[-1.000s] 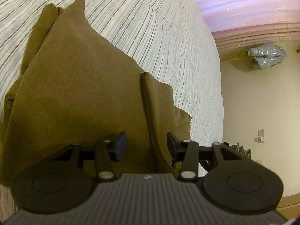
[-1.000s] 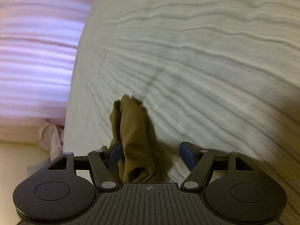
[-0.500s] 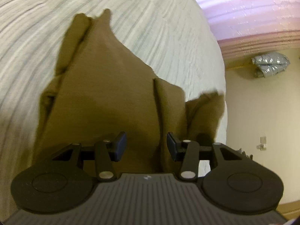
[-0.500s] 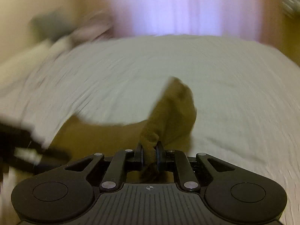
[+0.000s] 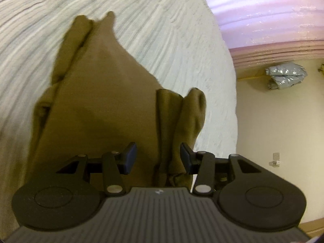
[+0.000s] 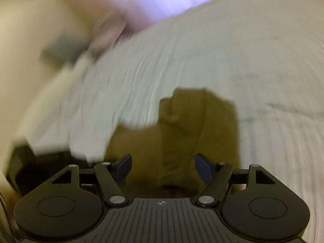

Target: Fold clothes

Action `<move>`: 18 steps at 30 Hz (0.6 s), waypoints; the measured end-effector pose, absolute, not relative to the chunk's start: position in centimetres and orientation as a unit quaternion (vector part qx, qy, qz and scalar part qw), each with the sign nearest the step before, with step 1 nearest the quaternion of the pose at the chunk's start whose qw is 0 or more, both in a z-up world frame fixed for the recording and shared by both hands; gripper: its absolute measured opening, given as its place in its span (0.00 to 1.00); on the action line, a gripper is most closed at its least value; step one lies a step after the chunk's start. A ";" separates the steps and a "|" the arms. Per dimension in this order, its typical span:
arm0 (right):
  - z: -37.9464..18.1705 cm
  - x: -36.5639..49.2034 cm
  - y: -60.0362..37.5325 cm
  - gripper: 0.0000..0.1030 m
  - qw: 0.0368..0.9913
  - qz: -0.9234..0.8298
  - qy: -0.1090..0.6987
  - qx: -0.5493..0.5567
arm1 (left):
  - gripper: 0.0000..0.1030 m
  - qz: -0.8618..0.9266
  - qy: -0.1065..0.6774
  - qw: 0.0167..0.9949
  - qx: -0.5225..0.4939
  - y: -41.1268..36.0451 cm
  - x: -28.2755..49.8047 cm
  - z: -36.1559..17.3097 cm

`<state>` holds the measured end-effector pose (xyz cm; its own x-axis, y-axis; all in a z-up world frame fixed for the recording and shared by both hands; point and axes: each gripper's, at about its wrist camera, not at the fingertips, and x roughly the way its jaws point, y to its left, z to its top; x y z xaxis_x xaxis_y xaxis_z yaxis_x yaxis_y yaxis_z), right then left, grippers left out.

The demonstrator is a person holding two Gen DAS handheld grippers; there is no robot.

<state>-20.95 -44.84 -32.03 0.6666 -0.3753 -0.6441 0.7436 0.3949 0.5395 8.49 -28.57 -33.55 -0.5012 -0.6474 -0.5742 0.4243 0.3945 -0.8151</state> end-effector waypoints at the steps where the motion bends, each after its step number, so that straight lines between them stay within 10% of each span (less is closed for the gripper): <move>1: -32.1 -22.4 -45.2 0.71 0.790 -0.369 0.197 0.448 | 0.40 -0.547 0.674 0.489 -0.084 -29.0 8.2 -33.6; 4: -35.1 -25.5 -45.7 0.58 0.730 -0.388 0.164 0.539 | 0.41 -0.561 0.679 0.466 -0.085 -30.8 7.1 -34.3; 7: -38.1 -28.6 -46.3 0.12 0.660 -0.402 0.128 0.622 | 0.43 -0.569 0.689 0.440 -0.091 -32.7 5.7 -35.3; 18: -38.6 -28.0 -45.9 0.11 0.671 -0.398 0.153 0.607 | 0.50 -0.564 0.700 0.429 -0.086 -33.6 5.2 -37.9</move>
